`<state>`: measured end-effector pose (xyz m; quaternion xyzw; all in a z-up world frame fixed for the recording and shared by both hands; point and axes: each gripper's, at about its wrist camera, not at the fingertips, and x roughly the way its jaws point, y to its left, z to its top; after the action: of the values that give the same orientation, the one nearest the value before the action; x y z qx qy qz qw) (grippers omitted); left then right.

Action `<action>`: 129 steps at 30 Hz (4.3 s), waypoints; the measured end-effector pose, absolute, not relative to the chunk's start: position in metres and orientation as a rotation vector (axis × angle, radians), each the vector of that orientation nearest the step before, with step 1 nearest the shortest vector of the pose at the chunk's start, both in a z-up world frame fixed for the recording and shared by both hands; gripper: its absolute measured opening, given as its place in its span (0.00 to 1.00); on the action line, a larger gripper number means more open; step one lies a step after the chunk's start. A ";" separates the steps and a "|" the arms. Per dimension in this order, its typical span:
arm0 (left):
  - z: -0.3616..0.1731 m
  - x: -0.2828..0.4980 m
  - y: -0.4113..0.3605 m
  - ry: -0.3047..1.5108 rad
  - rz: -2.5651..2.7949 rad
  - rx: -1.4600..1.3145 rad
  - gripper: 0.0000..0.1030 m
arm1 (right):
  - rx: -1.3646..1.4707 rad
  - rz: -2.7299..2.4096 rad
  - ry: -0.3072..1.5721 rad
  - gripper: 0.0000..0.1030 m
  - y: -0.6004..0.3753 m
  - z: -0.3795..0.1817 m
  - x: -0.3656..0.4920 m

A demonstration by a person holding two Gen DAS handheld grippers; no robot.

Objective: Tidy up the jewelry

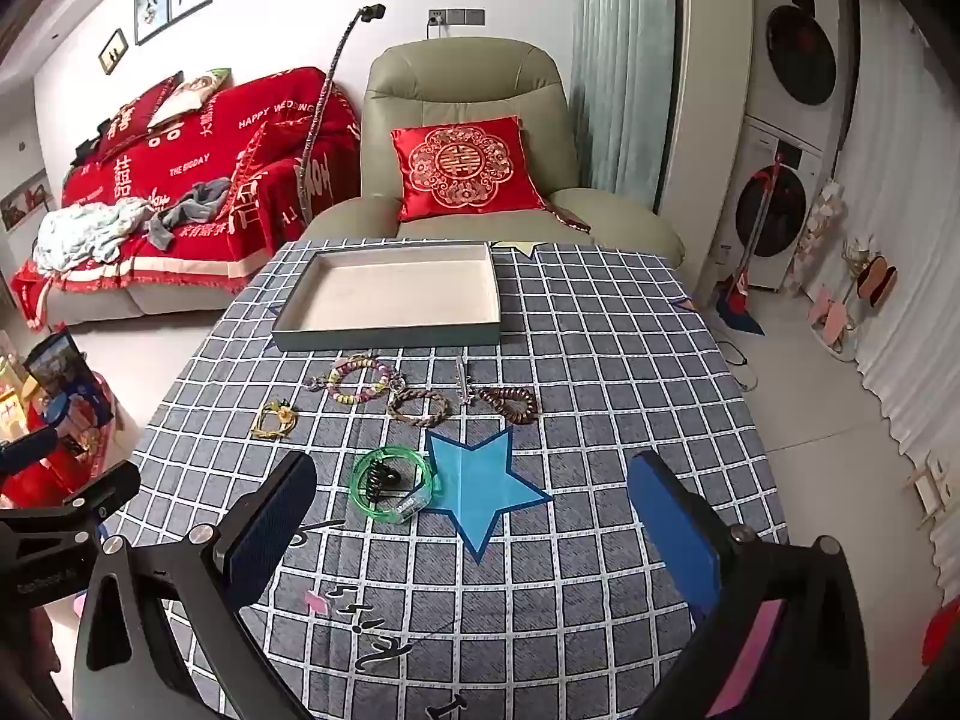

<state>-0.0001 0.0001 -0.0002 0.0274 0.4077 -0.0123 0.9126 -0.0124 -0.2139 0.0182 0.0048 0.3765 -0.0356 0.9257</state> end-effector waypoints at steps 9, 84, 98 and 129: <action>0.000 -0.004 -0.011 0.836 -0.058 0.060 1.00 | 0.016 -0.065 0.766 1.00 -0.214 0.019 -0.012; 0.000 -0.006 0.005 0.809 -0.040 0.024 1.00 | 0.018 -0.058 0.732 1.00 -0.207 0.024 -0.013; 0.000 -0.006 0.005 0.812 -0.039 0.026 1.00 | 0.017 -0.059 0.733 1.00 -0.207 0.024 -0.013; -0.002 -0.007 0.005 0.819 -0.039 0.029 1.00 | 0.011 -0.054 0.740 1.00 -0.207 0.017 -0.014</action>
<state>-0.0070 0.0053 -0.0017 0.0141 0.3981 -0.0190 0.9170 -0.0141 -0.2073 0.0168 0.0053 0.3618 -0.0263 0.9319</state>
